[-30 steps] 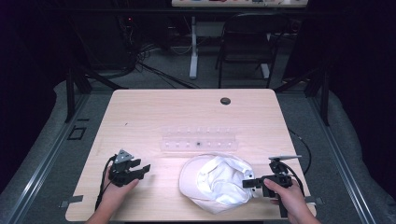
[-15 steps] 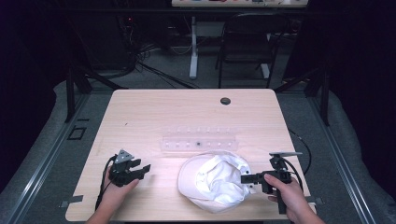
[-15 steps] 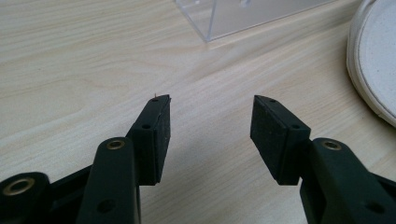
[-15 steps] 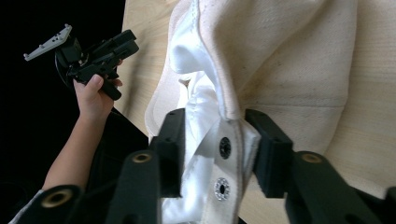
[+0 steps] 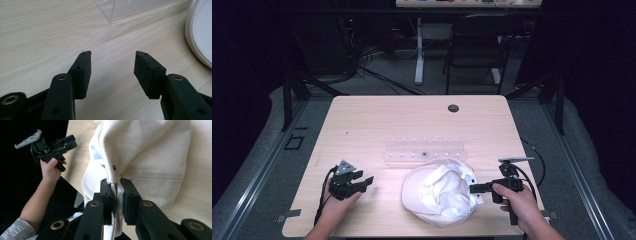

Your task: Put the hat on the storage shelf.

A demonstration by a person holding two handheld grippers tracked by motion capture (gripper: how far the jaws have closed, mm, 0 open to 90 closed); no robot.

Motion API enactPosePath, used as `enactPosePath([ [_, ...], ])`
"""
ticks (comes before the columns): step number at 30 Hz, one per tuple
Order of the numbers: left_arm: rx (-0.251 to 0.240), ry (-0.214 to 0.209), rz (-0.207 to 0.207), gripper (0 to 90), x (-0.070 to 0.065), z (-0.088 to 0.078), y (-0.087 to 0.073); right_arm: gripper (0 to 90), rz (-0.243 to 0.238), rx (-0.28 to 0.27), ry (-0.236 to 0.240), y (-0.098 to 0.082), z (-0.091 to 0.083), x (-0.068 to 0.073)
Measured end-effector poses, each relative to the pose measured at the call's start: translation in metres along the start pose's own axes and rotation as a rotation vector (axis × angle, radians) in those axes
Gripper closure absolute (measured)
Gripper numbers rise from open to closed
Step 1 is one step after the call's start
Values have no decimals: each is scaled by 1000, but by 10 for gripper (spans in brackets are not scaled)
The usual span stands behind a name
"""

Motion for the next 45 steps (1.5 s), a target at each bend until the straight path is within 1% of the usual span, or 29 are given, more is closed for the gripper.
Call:
enactPosePath([
  [1, 0, 0, 0, 484, 0, 0, 0, 811, 0, 0, 0, 0, 0, 0],
  [2, 0, 0, 1, 484, 0, 0, 0, 812, -3, 6, 7, 1, -1, 2],
  [3, 1, -1, 2, 484, 0, 0, 0, 813, -6, 4, 24, 2, -2, 7],
  [4, 1, -1, 2, 484, 0, 0, 0, 813, -6, 4, 24, 2, -2, 7],
  [5, 2, -1, 4, 484, 0, 0, 0, 815, -11, 3, 31, 3, -3, 12],
  [6, 2, -2, 4, 484, 0, 0, 0, 815, -6, -11, 34, 4, -3, 15],
  [7, 1, -1, 4, 484, 0, 0, 0, 816, -26, 7, 38, 5, -4, 17],
  [8, 1, -1, 4, 484, 0, 0, 0, 816, -26, 7, 38, 5, -4, 17],
  [9, 2, -2, 5, 484, 0, 0, 0, 816, -21, -7, 39, 6, -4, 21],
  [10, 2, -2, 6, 484, 0, 1, 0, 816, -42, -12, 43, 7, -5, 27],
  [11, -1, 0, 6, 484, -1, 1, 0, 816, -54, -12, 50, 8, -6, 29],
  [12, -1, 0, 6, 484, -1, 1, 0, 816, -54, -12, 50, 8, -6, 29],
  [13, 2, -4, 6, 484, -1, 1, 0, 817, -69, -24, 75, 9, -6, 38],
  [14, 2, -4, 6, 484, -1, 1, 0, 817, -69, -24, 75, 9, -6, 38],
  [15, 3, -5, 6, 484, -1, 1, 0, 817, -88, -32, 90, 9, -7, 46],
  [17, 2, -4, 4, 484, -1, 1, 0, 817, -98, -31, 96, 10, -7, 49],
  [18, 2, -5, 7, 484, -1, 1, 0, 818, -101, -46, 110, 10, -6, 56],
  [19, 4, -2, 11, 484, -1, 1, 0, 818, -120, -38, 116, 10, -6, 59],
  [20, 2, -5, 11, 484, -1, 1, 0, 818, -132, -41, 127, 10, -5, 65],
  [21, -1, 4, 11, 484, -1, 2, 1, 818, -137, -42, 140, 10, -4, 69],
  [22, 1, -4, 12, 484, -1, 1, 1, 819, -143, -45, 158, 11, -3, 73],
  [24, 1, -5, 11, 484, -1, 1, 1, 819, -160, -48, 193, 12, -2, 81],
  [29, 1, -8, 14, 484, -1, 2, 1, 819, -184, -53, 237, 15, 1, 96],
  [33, 0, -8, 11, 484, -1, 2, 1, 819, -196, -59, 258, 16, 2, 106],
  [35, -3, -9, 17, 484, -2, 1, 1, 820, -203, -65, 267, 17, 1, 110],
  [36, -5, -9, 16, 485, -2, 1, 1, 820, -211, -66, 273, 17, 1, 111],
  [38, -4, -11, 26, 485, -3, 1, 2, 820, -212, -77, 284, 18, 0, 114],
  [41, -7, -14, 29, 486, -6, 2, 2, 820, -214, -84, 298, 20, -3, 117],
  [45, -14, -18, 48, 488, -9, 1, 4, 821, -217, -103, 305, 21, -9, 121],
])
Point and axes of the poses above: each handheld gripper's, and its own axes: z roughly forward along the jaws, y roughly out of its top, x roughly to its left, the point moved 2 cm from there along z, roughly forward along the jaws, and after that the axes turned 12 degrees about z, right-handed, at the moved point
